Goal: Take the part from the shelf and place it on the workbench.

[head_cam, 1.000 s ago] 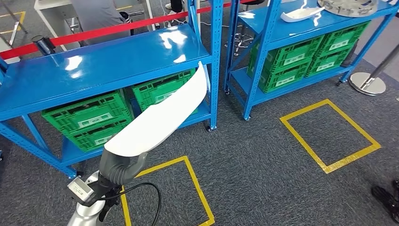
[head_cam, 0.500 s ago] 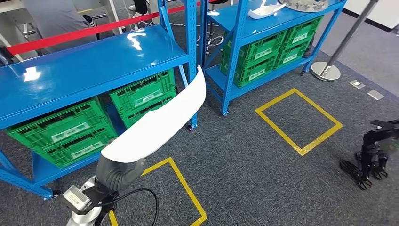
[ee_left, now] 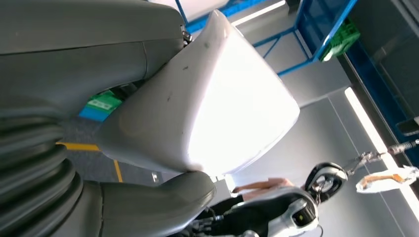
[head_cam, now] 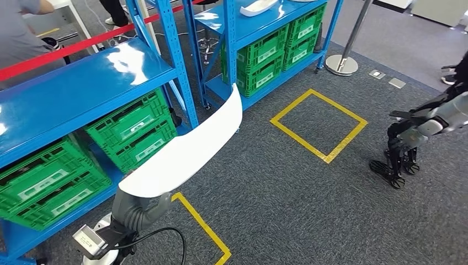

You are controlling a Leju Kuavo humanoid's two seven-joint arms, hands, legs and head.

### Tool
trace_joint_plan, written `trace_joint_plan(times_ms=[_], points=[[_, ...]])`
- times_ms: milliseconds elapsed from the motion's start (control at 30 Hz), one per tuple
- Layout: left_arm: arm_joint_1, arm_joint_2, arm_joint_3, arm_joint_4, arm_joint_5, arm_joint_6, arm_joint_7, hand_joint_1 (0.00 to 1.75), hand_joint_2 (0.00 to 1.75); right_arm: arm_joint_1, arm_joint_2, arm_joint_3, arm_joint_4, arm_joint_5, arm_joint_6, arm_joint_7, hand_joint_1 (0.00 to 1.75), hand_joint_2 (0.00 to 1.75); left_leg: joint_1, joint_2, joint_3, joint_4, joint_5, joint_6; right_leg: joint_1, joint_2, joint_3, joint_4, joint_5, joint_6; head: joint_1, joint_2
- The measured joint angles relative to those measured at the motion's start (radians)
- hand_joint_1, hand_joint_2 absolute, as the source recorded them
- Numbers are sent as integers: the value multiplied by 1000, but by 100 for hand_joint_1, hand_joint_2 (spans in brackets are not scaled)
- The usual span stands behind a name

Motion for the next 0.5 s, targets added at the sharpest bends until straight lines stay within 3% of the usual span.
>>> trace_joint_plan(times_ms=[33,67,133,200,267,300,367,433,500], points=[[3,0,0,1,0,-1,0,175,175,3,0,0,0,-1,0,0,0,175,1,-2,-1,-1,14,-1,-1,14,-1,2,0,1,-1,0],[4,1,1,2,-1,-1,-1,175,175,5,1,0,0,-1,0,0,0,175,3,-5,17,-43,46,-1,-1,28,0,5,-1,2,-3,0],[4,2,2,3,-1,-4,-1,175,175,6,2,0,0,-1,0,-2,0,175,10,-40,80,-181,114,-1,-3,55,-2,10,-2,11,-7,0],[4,2,2,5,-3,-8,-1,175,175,6,2,0,0,0,1,-2,0,175,12,-71,112,-258,137,5,-2,76,-9,14,0,25,-8,0],[4,2,2,8,-4,-10,-1,175,175,10,2,0,0,5,2,-2,0,175,8,-62,111,-263,137,20,-5,95,-16,11,7,41,-6,0],[4,2,2,9,-5,-10,-2,175,175,13,2,0,0,7,3,-1,0,175,8,-51,112,-266,140,28,-7,90,-19,11,8,46,-5,0],[5,1,2,9,-5,-11,-3,175,175,16,4,0,0,10,6,1,0,175,8,-27,114,-272,147,43,-5,47,-41,53,-18,53,1,0],[8,0,3,10,-6,-11,-4,175,175,14,4,1,0,14,10,1,0,175,5,-1,112,-273,148,51,-2,-5,-100,174,-83,55,9,0],[11,0,3,11,-6,-11,-4,175,175,13,5,2,0,18,14,2,0,175,1,28,109,-273,147,54,-1,-18,-154,291,-128,58,14,0]])
